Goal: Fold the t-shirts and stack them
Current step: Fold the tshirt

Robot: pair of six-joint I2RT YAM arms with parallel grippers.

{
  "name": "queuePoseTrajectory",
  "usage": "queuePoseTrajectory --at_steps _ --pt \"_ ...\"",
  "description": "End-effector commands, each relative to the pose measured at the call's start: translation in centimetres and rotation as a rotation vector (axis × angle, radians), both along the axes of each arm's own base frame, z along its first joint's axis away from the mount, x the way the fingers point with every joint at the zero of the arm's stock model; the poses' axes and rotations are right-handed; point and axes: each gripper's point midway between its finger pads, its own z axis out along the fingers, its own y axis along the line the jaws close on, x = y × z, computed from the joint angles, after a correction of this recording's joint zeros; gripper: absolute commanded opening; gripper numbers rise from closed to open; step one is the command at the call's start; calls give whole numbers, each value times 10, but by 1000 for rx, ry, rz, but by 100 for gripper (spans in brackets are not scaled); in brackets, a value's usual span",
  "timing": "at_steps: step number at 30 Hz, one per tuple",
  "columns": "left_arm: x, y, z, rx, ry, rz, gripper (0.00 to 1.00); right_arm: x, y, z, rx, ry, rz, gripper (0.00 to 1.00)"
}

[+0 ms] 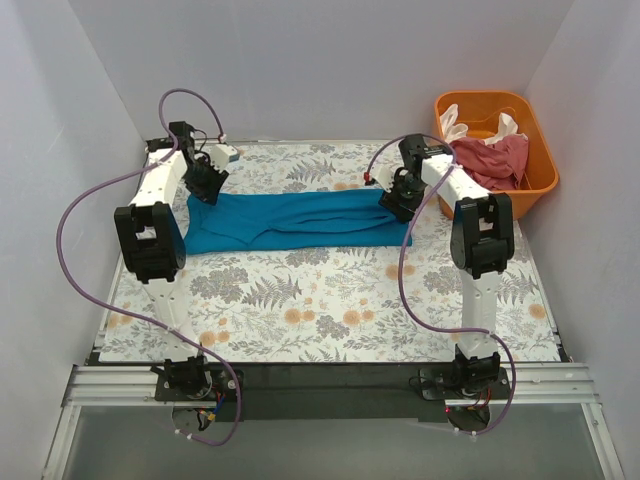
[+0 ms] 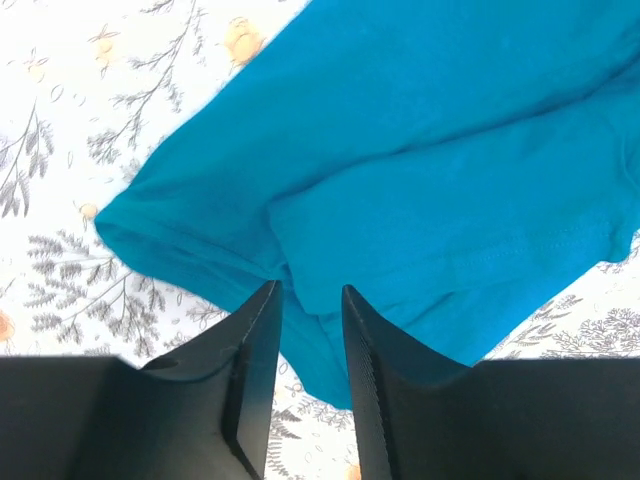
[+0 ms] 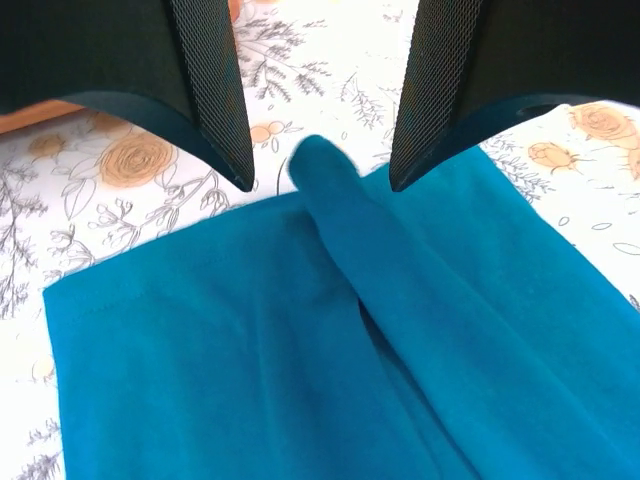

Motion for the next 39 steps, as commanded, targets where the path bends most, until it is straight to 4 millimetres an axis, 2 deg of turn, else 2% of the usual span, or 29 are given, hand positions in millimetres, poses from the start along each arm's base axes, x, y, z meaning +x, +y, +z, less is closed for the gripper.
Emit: queuePoseTrajectory --at_steps 1,2,6,7,8,11,13,15,23,27,29,31,33,34,36,39 --pt "4 23 25 -86 -3 167 31 -2 -10 30 28 -4 -72 64" --pt "-1 35 28 -120 8 213 31 -9 -7 34 62 22 -91 64" --pt "-33 52 28 -195 88 351 36 -42 -9 30 150 165 -218 61" --pt "-38 54 26 -213 99 383 36 -52 -12 24 164 220 -278 61" --pt "-53 52 20 -225 131 403 39 -57 -8 22 198 254 -298 60" --pt "-75 49 3 -263 195 448 40 -69 -9 13 213 308 -332 59" --pt "-81 45 -2 -280 211 465 40 -71 -10 7 220 333 -346 59" --pt "-87 42 -11 -289 232 478 45 -72 -9 -1 223 358 -353 57" --pt "-104 42 -38 -264 293 501 45 -61 -6 -23 225 390 -363 54" --pt "-109 42 -45 -259 303 504 39 -63 -6 -33 221 413 -367 49" --pt "-111 42 -46 -257 308 505 33 -64 -4 -33 228 419 -368 37" --pt "-113 41 -46 -259 310 503 26 -65 -4 -30 231 416 -368 29" --pt "-116 41 -43 -255 309 501 9 -65 -6 -23 239 403 -368 14" --pt "-117 41 -42 -251 309 495 3 -66 -8 -22 237 404 -371 2" --pt "-124 40 -36 -245 312 491 0 -69 -14 -15 233 394 -376 1" --pt "-137 42 -27 -235 321 487 0 -89 -32 -16 169 413 -367 1"
